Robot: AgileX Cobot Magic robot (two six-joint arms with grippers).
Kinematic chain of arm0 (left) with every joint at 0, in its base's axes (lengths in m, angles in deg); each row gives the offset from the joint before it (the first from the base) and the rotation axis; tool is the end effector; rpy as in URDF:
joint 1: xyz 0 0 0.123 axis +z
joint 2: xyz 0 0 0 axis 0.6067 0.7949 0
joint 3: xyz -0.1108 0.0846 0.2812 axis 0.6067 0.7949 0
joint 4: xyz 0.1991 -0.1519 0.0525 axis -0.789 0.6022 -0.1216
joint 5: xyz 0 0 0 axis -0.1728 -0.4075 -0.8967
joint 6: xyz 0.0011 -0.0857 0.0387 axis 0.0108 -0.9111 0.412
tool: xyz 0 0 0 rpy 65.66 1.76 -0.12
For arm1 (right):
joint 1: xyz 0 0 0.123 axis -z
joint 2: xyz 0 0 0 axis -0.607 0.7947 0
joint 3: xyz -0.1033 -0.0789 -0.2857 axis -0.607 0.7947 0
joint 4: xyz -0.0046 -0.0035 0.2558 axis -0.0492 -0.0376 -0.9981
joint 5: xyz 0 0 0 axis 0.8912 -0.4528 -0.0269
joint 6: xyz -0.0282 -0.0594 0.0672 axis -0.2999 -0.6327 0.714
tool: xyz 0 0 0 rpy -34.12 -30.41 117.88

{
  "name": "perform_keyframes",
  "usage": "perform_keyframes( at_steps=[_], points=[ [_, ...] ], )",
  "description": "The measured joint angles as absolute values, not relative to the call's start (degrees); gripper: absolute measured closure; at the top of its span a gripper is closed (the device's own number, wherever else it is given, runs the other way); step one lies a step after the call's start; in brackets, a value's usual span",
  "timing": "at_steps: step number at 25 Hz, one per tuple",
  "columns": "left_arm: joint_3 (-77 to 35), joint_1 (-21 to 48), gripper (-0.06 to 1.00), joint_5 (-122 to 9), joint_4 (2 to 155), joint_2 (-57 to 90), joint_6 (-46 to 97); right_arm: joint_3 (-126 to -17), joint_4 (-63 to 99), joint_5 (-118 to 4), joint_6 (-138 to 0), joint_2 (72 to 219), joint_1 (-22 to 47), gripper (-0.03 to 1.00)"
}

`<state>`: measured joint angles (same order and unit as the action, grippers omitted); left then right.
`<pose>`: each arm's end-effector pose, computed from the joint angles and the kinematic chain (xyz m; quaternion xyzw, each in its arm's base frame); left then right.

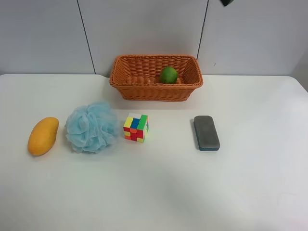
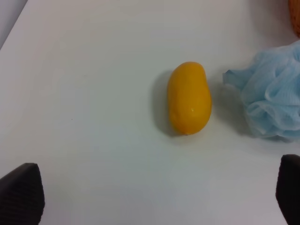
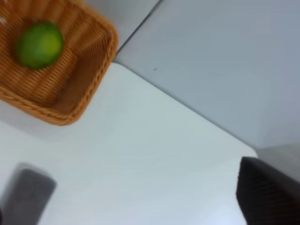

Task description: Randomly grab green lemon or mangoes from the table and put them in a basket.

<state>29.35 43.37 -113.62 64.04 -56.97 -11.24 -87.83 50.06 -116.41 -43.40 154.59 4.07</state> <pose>-0.0299 -0.0023 0.2801 -0.0666 0.8473 0.0191 0.5266 0.2592 0.1271 0.4793 -0.2459 0.8823 -0.0955 0.3898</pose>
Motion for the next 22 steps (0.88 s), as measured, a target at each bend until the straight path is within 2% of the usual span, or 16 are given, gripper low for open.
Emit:
perform_keyframes(
  at_steps=[6, 15, 22],
  points=[
    [29.35, 43.37, -0.05, -113.62, 64.04, -56.97, -11.24, -77.07, 45.39, -116.53, -39.55, 136.65, 4.07, -0.02],
    [29.35, 43.37, -0.05, -113.62, 64.04, -56.97, -11.24, -47.32, 41.15, -117.76, -31.07, 106.65, 3.89, -0.02],
    [29.35, 43.37, -0.05, -113.62, 64.04, -56.97, -11.24, -32.38, 36.7, -117.8, -30.62, 91.21, 4.13, -0.02]
  ],
)
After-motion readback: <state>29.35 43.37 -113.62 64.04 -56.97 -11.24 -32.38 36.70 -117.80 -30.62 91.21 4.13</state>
